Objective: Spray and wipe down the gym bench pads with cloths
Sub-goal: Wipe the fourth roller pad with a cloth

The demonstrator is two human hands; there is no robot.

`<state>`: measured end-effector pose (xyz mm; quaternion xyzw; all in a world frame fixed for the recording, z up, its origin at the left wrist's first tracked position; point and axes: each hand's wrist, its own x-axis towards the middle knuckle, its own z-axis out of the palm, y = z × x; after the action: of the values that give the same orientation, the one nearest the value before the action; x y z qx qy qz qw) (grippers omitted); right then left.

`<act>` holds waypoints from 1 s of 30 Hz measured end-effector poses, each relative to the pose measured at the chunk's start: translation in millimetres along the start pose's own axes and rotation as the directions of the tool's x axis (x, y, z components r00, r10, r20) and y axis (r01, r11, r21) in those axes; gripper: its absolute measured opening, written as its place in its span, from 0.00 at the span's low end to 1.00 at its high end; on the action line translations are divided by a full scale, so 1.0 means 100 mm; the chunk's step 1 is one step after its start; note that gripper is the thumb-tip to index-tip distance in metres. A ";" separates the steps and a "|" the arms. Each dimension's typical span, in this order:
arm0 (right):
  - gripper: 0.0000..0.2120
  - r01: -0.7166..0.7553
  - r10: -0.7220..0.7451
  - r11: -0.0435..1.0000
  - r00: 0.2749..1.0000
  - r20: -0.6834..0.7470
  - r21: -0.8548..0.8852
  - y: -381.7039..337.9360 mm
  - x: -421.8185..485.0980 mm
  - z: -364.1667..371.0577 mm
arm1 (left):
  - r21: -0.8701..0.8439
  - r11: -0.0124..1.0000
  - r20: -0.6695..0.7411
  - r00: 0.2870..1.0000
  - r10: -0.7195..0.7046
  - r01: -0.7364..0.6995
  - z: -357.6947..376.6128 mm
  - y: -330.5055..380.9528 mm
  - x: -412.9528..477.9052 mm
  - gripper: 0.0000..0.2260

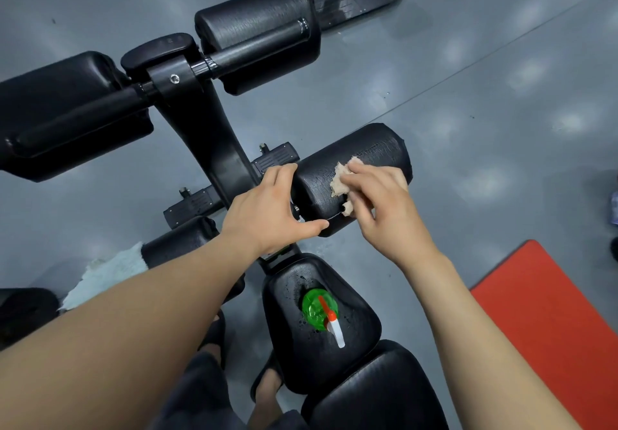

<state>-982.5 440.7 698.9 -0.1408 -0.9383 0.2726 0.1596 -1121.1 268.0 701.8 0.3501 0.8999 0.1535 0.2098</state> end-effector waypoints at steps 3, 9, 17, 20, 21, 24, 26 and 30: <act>0.15 -0.002 0.001 0.997 1.000 -0.012 -0.078 0.04 -0.01 0.07 | -0.005 1.000 0.004 1.000 -0.001 0.001 0.00 0.00 0.00 0.49; 0.15 -0.269 0.244 0.958 0.947 -0.206 -0.099 0.38 0.17 -0.03 | -0.011 1.000 0.006 1.000 0.008 -0.008 0.01 -0.03 0.01 0.48; 0.26 -0.154 0.149 0.985 0.987 -0.063 -0.074 0.10 0.22 0.13 | -0.052 0.998 -0.013 1.000 -0.018 0.017 0.01 -0.03 0.01 0.37; 0.29 0.020 -0.013 0.991 0.998 0.060 -0.131 -0.02 0.11 0.19 | -0.052 0.999 -0.022 1.000 -0.014 0.013 0.01 -0.02 0.00 0.37; 0.30 0.042 -0.029 0.986 0.996 0.086 -0.160 0.00 0.10 0.18 | -0.052 0.999 -0.026 1.000 -0.009 0.007 0.01 -0.02 0.00 0.38; 0.30 -0.039 0.050 0.970 0.998 0.041 -0.240 0.20 0.16 0.08 | -0.048 0.999 -0.032 0.999 0.008 -0.009 0.01 -0.03 0.00 0.40; 0.29 -0.181 0.169 0.955 0.983 -0.070 -0.236 0.33 0.24 0.02 | -0.048 0.999 -0.027 1.000 0.006 -0.007 0.01 -0.03 0.00 0.42; 0.27 -0.358 0.339 0.929 0.925 -0.174 -0.093 0.37 0.35 0.02 | -0.060 0.998 -0.023 1.000 -0.012 0.011 0.00 -0.04 0.00 0.46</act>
<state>-1008.7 482.6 684.5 -0.3357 -0.8979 0.2267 0.1721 -1123.4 265.5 700.2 0.3367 0.8993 0.1833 0.2106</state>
